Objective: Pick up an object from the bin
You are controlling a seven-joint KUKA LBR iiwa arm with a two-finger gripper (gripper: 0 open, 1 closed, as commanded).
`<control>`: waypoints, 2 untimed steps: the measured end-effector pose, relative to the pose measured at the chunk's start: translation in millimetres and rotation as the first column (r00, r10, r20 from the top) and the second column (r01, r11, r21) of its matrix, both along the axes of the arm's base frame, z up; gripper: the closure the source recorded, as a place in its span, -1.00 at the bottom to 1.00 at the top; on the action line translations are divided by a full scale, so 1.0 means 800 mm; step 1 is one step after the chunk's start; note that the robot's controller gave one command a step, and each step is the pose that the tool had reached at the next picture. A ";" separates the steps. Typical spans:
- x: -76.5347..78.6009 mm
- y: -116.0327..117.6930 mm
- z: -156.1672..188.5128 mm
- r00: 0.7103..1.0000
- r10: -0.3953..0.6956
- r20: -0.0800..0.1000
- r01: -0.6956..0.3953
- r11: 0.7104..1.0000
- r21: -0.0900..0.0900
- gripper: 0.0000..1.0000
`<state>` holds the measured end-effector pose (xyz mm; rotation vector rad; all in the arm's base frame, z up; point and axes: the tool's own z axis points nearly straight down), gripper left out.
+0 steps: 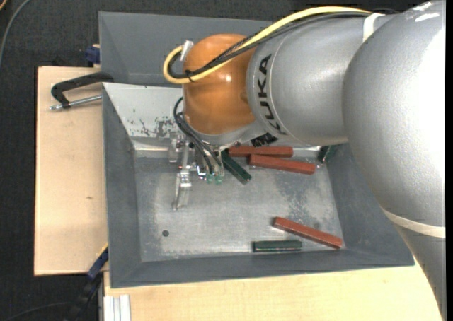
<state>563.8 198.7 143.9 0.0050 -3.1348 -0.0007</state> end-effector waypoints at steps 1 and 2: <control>0.022 -0.101 -0.084 0.999 0.039 0.002 -0.039 0.999 -0.004 -1.00; -0.032 -0.300 -0.026 0.945 -0.327 0.008 0.327 0.945 -0.002 -1.00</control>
Offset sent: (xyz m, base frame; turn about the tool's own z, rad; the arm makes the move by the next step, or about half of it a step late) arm 0.0174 -0.0756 -0.0633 -0.0455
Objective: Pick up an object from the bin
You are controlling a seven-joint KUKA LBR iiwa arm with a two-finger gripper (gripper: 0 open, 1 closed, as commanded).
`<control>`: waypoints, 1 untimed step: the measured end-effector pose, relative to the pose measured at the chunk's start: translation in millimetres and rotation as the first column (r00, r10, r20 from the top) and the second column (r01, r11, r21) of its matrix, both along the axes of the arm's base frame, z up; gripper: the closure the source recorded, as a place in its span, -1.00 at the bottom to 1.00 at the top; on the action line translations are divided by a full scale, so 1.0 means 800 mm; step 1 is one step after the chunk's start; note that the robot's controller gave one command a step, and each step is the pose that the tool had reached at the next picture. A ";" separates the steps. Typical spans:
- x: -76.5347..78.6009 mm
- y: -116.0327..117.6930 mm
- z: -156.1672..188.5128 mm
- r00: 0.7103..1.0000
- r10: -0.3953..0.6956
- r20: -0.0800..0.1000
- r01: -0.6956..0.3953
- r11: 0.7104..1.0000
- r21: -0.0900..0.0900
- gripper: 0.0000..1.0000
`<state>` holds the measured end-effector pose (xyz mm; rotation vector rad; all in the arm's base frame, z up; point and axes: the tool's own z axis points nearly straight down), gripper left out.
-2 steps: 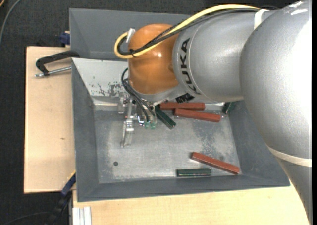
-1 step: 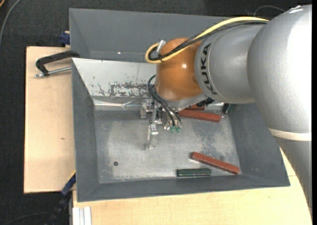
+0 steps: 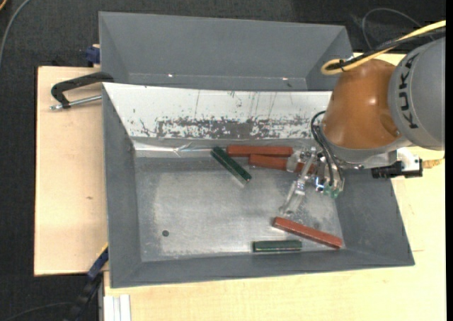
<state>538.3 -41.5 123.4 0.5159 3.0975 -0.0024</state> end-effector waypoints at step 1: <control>-0.052 -0.011 -0.070 1.000 0.025 -0.006 -0.025 1.000 0.003 -1.00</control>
Offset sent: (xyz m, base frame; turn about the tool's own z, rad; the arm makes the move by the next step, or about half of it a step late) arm -0.0400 -0.0090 -0.0534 -0.0263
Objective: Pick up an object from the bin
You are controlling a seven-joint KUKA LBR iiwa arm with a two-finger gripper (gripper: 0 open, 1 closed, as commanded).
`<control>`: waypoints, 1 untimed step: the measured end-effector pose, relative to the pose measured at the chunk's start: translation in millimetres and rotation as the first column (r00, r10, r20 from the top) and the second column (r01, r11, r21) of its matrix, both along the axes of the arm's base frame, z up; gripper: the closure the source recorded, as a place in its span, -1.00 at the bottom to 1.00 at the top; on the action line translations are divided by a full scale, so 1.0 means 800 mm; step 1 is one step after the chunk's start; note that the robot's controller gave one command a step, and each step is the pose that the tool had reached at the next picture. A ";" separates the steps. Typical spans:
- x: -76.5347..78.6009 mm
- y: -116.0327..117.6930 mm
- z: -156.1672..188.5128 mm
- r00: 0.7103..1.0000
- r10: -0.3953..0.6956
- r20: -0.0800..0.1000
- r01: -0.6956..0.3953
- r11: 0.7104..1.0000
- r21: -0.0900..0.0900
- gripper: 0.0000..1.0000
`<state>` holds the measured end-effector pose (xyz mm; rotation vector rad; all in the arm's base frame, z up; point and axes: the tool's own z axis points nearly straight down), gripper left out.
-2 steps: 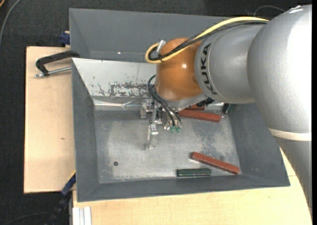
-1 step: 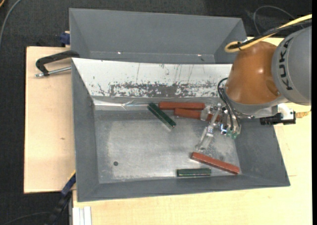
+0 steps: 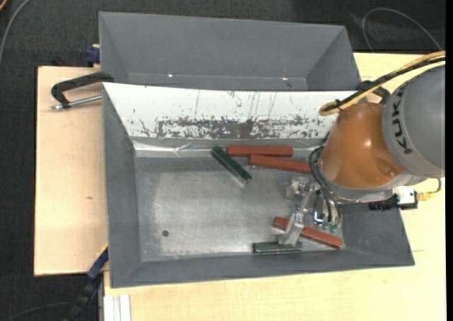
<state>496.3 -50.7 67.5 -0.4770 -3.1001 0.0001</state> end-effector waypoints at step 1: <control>0.003 0.001 0.004 1.000 0.001 0.006 -0.001 1.000 0.000 1.00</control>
Offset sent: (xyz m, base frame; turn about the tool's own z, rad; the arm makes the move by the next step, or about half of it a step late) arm 0.0000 0.0000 0.0000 0.0000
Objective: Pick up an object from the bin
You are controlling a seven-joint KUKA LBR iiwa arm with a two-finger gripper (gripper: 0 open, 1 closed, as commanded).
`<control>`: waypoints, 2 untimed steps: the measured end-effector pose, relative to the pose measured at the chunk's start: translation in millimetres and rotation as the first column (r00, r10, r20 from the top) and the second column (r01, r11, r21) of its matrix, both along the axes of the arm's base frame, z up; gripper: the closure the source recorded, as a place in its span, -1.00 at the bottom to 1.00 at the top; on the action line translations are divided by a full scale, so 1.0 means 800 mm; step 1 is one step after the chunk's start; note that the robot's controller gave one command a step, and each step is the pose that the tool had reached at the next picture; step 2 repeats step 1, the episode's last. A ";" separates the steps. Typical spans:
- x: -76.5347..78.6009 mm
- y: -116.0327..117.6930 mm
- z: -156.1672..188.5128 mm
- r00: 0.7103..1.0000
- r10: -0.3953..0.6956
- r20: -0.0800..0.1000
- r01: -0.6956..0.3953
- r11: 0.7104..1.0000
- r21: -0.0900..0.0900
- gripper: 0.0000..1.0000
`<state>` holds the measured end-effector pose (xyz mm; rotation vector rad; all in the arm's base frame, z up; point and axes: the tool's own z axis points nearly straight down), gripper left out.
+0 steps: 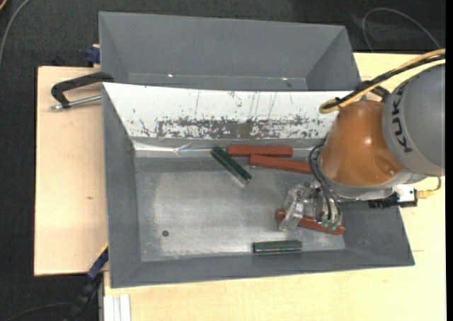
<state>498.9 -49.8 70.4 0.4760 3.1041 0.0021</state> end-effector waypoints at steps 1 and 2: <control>0.019 0.039 0.168 0.997 0.078 0.013 -0.078 0.997 -0.001 1.00; 0.019 0.039 0.168 0.997 0.078 0.013 -0.078 0.997 -0.001 1.00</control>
Offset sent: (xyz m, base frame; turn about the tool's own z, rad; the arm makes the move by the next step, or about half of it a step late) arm 0.0119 0.0291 0.1291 -0.0753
